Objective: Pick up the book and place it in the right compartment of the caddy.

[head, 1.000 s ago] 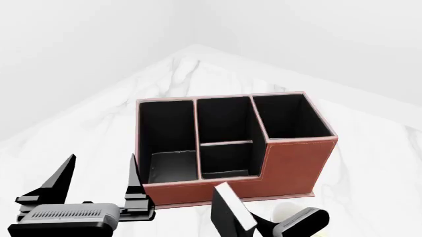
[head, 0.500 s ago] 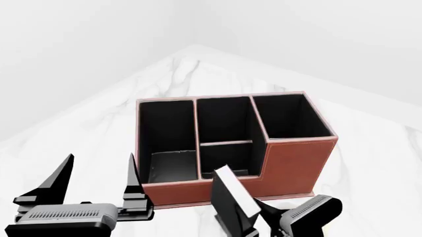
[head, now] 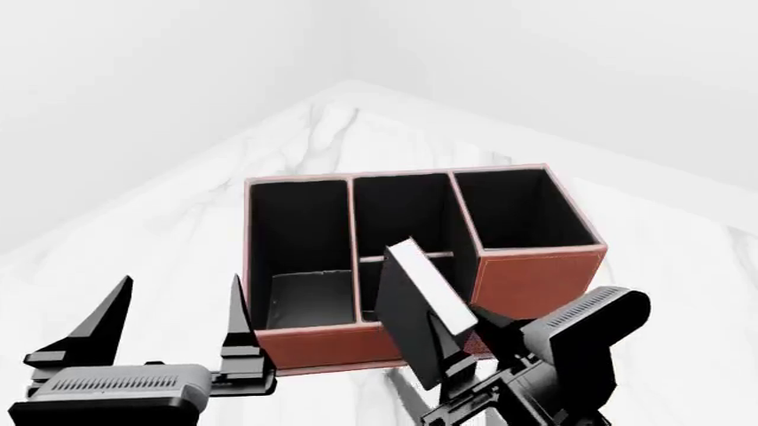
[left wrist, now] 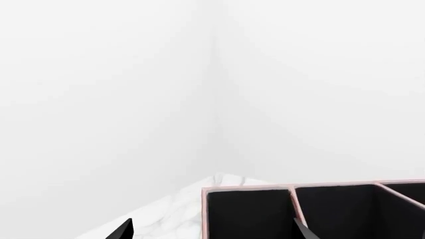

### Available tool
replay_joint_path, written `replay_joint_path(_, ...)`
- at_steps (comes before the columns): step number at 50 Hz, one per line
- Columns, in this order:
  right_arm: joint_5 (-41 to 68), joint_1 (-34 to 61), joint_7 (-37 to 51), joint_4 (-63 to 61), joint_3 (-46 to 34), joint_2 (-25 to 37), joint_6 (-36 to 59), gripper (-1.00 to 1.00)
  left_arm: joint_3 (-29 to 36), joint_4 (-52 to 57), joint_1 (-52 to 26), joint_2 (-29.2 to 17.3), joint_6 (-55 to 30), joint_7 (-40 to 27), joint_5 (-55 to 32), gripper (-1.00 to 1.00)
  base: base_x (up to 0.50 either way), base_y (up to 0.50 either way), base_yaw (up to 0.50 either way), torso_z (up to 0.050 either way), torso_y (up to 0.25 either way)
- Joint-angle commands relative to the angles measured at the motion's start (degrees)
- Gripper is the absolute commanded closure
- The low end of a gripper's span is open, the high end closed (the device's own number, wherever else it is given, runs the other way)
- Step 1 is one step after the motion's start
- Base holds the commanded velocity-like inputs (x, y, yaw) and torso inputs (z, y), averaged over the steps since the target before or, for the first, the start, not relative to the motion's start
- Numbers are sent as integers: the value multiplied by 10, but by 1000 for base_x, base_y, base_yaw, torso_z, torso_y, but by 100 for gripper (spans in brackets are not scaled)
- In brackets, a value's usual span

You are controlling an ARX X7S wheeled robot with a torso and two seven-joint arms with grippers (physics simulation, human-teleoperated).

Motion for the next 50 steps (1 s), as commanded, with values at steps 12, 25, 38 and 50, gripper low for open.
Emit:
replay_joint_path(12, 194, 201, 113, -32, 70, 6, 130, 100, 4, -6, 0, -3, 5, -3, -1, -100, 0, 0, 0, 0, 1)
replay_joint_path(25, 277, 331, 171, 13, 84, 11, 173, 100, 7, -8, -1, -4, 8, -5, 0, -100, 0, 0, 0, 0, 2)
replay_joint_path(38, 294, 417, 184, 77, 85, 19, 195, 100, 9, -8, -2, -5, 7, -7, 0, -100, 0, 0, 0, 0, 1)
replay_joint_path(50, 241, 445, 170, 135, 66, 23, 193, 100, 12, -8, -3, -7, 7, -9, -2, -100, 0, 0, 0, 0, 2)
